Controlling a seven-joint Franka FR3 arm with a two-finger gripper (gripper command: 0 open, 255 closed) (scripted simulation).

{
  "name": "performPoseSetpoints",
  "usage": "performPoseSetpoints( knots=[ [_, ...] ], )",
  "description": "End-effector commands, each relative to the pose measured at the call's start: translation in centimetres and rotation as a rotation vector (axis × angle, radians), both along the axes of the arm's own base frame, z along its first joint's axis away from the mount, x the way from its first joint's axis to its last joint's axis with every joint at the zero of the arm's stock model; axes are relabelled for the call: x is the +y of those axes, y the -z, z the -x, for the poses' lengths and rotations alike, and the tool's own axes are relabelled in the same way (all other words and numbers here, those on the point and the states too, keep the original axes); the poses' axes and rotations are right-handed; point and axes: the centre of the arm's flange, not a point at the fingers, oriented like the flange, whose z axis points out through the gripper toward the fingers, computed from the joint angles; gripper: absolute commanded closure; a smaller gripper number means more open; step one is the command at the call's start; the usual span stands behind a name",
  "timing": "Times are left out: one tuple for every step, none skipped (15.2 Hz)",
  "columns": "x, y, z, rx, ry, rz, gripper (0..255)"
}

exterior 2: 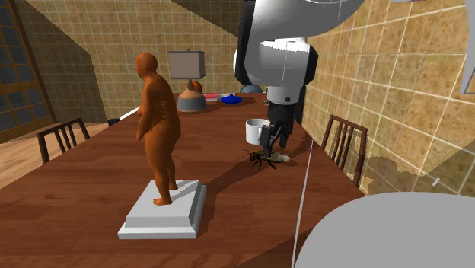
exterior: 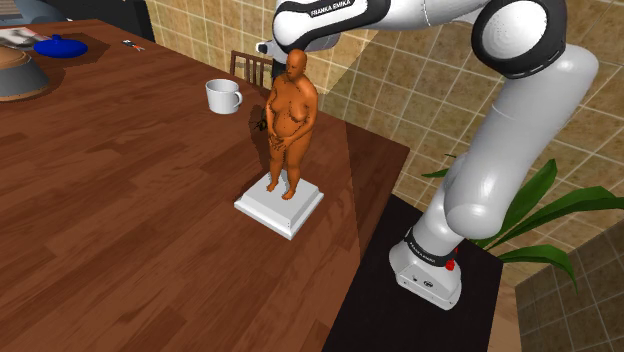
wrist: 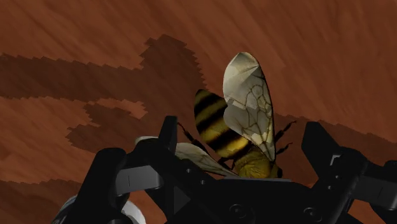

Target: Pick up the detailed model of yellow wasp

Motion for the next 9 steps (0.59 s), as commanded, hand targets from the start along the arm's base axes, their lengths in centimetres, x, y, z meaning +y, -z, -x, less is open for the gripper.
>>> performPoseSetpoints(
  knots=[
    [0.0, 1.1, 0.0, -0.001, -0.002, 0.0, 0],
    [0.0, 1.6, 0.0, -0.001, -0.002, 0.0, 0],
    [0.0, 2.4, 0.0, -0.001, -0.002, 0.0, 0],
    [0.0, 2.4, 0.0, -0.001, -0.002, 0.0, 0],
    [0.0, 2.4, 0.0, -0.001, -0.002, 0.0, 0],
    [0.0, 2.4, 0.0, -0.001, -0.002, 0.0, 255],
    [0.0, 2.4, -0.1, -0.001, -0.002, 0.0, 255],
    [0.0, 2.4, -0.1, -0.001, -0.002, 0.0, 255],
    [0.0, 2.4, -0.1, -0.001, -0.002, 0.0, 255]
  ],
)
